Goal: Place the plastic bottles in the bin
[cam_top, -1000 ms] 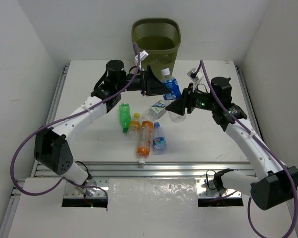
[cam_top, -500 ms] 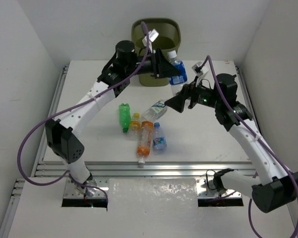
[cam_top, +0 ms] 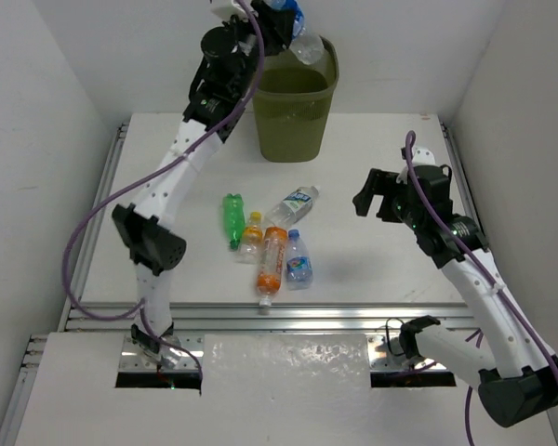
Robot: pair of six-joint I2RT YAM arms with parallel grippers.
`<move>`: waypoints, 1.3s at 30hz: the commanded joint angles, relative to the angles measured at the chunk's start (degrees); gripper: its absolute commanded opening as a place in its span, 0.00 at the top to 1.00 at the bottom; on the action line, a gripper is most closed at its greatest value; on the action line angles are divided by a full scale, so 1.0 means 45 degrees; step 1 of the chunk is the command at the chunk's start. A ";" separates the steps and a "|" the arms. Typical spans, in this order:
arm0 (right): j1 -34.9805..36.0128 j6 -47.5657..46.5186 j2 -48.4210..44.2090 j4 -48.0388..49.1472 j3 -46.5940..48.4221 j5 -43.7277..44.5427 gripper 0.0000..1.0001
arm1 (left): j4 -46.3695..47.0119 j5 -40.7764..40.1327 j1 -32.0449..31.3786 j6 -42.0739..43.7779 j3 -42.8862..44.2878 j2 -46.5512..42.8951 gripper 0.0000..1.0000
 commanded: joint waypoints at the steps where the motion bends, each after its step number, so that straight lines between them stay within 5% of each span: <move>1: 0.0028 0.0583 -0.0537 -0.0151 -0.0246 -0.0646 0.01 | 0.1611 -0.1827 0.0973 0.0481 0.1406 0.2440 0.80; 5: 0.0009 0.0545 -0.0694 -0.0268 -0.0345 -0.1236 0.01 | 0.3055 -0.2175 0.1250 0.0361 0.2873 0.4201 0.29; 6: 0.0028 0.0332 -0.0636 -0.0288 -0.0306 -0.1951 0.01 | 0.3193 -0.2236 0.1269 0.0537 0.3208 0.4454 0.08; 7: 0.0028 0.0330 -0.0597 -0.0250 -0.0267 -0.1958 0.01 | 0.3388 -0.2295 0.1289 0.0712 0.3211 0.4399 0.00; 12: 0.0028 -0.0217 0.1251 -0.0656 0.0316 -0.4982 0.01 | 0.3177 -0.2432 0.1445 0.1338 0.2860 0.2725 0.00; 15: 0.0709 0.0095 0.2467 -0.1010 0.0688 -0.4873 0.01 | 0.1578 -0.2510 0.1406 0.1146 0.2414 0.1010 0.00; 22: 0.3990 0.1750 0.6643 -0.1733 0.2194 -0.2996 0.01 | -0.3356 -0.1557 0.1387 -0.1330 -0.4414 -0.4289 0.01; 28: 0.4188 0.2187 0.8113 -0.1228 0.1531 -0.2814 0.05 | -0.5242 -0.0460 0.1367 -0.2294 -0.8479 -0.6848 0.01; 37: 0.4306 0.1367 0.9306 0.1391 -0.0812 -0.4771 0.25 | -0.8052 0.0984 0.1387 -0.1201 -0.7787 -0.7243 0.00; 39: 0.4306 0.1171 0.9132 0.1333 -0.1086 -0.4129 0.40 | -0.8231 0.1821 0.1387 -0.1200 -0.7571 -0.7009 0.00</move>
